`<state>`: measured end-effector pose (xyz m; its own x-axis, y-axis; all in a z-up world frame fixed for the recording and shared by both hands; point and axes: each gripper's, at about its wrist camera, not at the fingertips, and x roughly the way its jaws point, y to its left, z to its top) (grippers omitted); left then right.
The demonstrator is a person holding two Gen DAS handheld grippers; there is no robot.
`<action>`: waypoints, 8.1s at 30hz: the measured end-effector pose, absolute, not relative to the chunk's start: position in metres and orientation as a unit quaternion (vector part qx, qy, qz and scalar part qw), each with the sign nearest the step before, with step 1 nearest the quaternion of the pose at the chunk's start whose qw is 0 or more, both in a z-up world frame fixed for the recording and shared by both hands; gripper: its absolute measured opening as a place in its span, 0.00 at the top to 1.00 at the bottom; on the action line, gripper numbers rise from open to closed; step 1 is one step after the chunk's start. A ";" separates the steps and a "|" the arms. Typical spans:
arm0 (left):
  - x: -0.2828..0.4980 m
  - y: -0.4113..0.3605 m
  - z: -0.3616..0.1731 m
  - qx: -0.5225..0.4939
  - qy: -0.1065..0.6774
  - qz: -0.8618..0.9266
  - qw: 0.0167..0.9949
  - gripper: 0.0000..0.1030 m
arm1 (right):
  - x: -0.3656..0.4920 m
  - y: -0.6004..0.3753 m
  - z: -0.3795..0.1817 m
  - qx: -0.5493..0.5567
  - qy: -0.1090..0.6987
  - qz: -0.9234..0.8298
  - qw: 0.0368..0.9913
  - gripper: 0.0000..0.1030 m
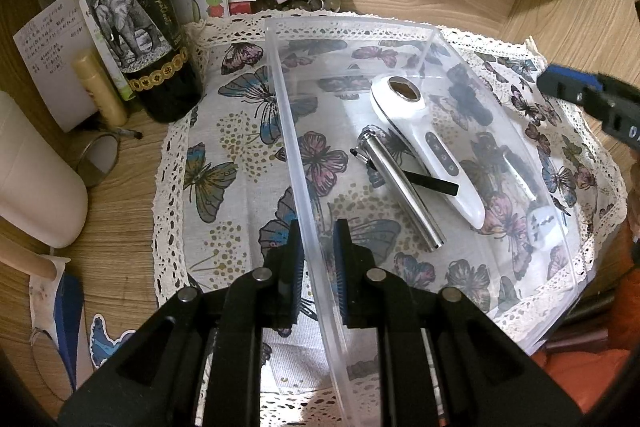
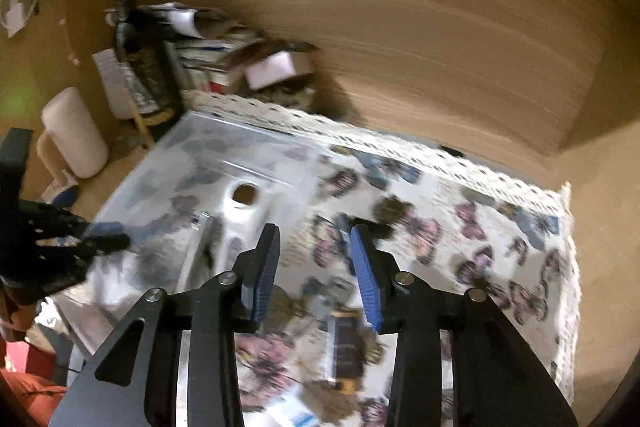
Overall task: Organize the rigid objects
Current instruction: 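Grasp the black-and-gold box with the right gripper, then place the black-and-gold box into the clear box beside the cylinder and release, then grasp the black clip with the right gripper, then lower the black clip into the clear box onto the black-and-gold box and release, then grasp the small black item near the keys with the right gripper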
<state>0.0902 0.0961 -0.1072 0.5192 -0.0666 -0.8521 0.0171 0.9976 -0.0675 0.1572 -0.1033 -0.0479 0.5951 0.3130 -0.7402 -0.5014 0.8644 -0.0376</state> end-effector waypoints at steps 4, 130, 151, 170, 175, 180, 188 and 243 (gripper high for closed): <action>0.090 0.096 -0.107 -0.025 0.490 -0.023 0.871 0.87 | 0.163 -0.118 -0.067 -0.125 0.414 0.208 0.878 0.67; 0.094 0.099 -0.111 -0.037 0.492 -0.027 0.869 0.87 | 0.233 -0.095 -0.131 -0.116 0.481 0.217 0.841 0.79; 0.085 0.100 -0.106 -0.037 0.484 -0.024 0.874 0.89 | 0.184 -0.082 -0.051 -0.109 0.379 0.267 0.879 0.79; 0.080 0.099 -0.103 -0.034 0.481 -0.025 0.876 0.89 | 0.157 -0.029 -0.064 -0.152 0.385 0.328 0.849 0.79; 0.080 0.099 -0.103 -0.034 0.481 -0.025 0.876 0.89 | 0.158 -0.018 -0.079 -0.163 0.403 0.335 0.836 0.79; 0.080 0.099 -0.103 -0.035 0.481 -0.024 0.876 0.89 | 0.160 -0.014 -0.089 -0.159 0.429 0.340 0.822 0.79; 0.080 0.097 -0.103 -0.033 0.481 -0.024 0.876 0.89 | 0.153 -0.018 -0.079 -0.163 0.410 0.338 0.831 0.68; 0.083 0.098 -0.103 -0.037 0.483 -0.024 0.875 0.89 | 0.217 -0.100 -0.094 -0.125 0.434 0.215 0.866 0.59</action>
<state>0.0829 0.0977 -0.1034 0.5326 -0.0777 -0.8428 0.0054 0.9961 -0.0884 0.2166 -0.0999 -0.0937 0.5315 0.2641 -0.8048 -0.4808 0.8763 -0.0299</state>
